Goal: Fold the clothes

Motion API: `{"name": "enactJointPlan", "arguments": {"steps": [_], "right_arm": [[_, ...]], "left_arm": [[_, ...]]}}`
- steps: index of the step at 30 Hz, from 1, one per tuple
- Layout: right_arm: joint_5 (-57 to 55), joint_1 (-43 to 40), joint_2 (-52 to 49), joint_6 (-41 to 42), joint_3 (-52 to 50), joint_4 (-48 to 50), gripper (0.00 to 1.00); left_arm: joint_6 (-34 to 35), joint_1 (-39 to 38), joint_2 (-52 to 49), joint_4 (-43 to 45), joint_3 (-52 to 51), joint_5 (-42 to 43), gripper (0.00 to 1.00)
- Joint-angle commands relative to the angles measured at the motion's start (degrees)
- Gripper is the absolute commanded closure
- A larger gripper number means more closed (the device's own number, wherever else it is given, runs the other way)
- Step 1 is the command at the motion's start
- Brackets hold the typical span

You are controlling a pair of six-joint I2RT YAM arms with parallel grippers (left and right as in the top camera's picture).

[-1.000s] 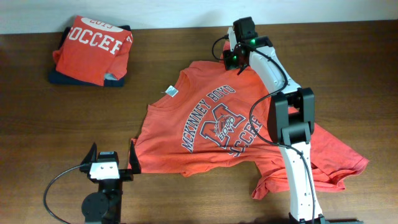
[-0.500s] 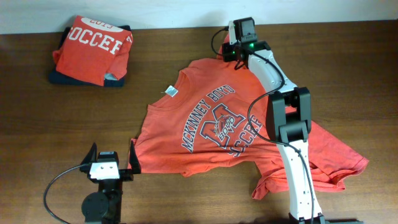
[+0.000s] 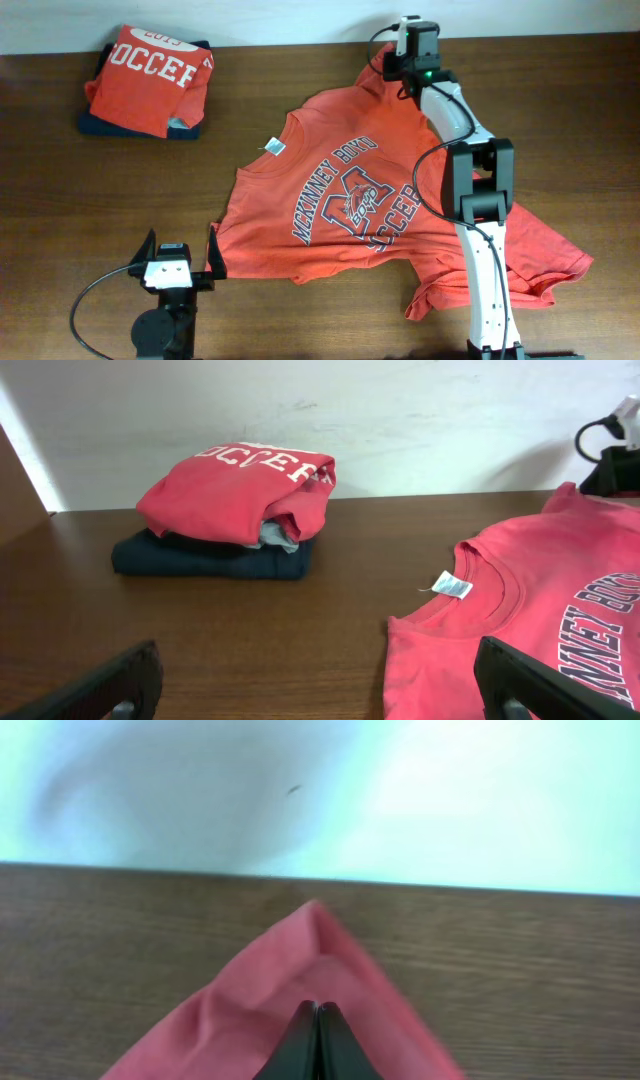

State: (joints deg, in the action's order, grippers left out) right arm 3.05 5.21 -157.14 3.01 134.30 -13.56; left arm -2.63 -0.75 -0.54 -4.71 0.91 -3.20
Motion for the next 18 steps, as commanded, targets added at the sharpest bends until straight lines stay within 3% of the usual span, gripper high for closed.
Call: {"name": "enactJointPlan", "arguments": {"steps": [1, 4, 7, 14, 18], "right_arm": [[1.62, -0.85, 2.08, 0.48, 5.44, -3.04, 0.91], [2.32, -1.51, 5.16, 0.50, 10.91, -13.05, 0.65], [2.34, -2.29, 7.96, 0.59, 18.08, -27.28, 0.64], [3.74, -3.02, 8.79, 0.90, 25.22, -48.78, 0.92], [7.54, -2.36, 8.52, 0.90, 21.64, -51.98, 0.96]], "left_arm": [[-0.92, -0.26, 0.20, 0.13, -0.39, 0.81, 0.01], [-0.92, -0.26, 0.20, 0.13, -0.39, 0.81, 0.01], [-0.92, -0.26, 0.20, 0.13, -0.39, 0.81, 0.01], [-0.92, -0.26, 0.20, 0.13, -0.39, 0.81, 0.01], [-0.92, -0.26, 0.20, 0.13, -0.39, 0.81, 0.01]]}}
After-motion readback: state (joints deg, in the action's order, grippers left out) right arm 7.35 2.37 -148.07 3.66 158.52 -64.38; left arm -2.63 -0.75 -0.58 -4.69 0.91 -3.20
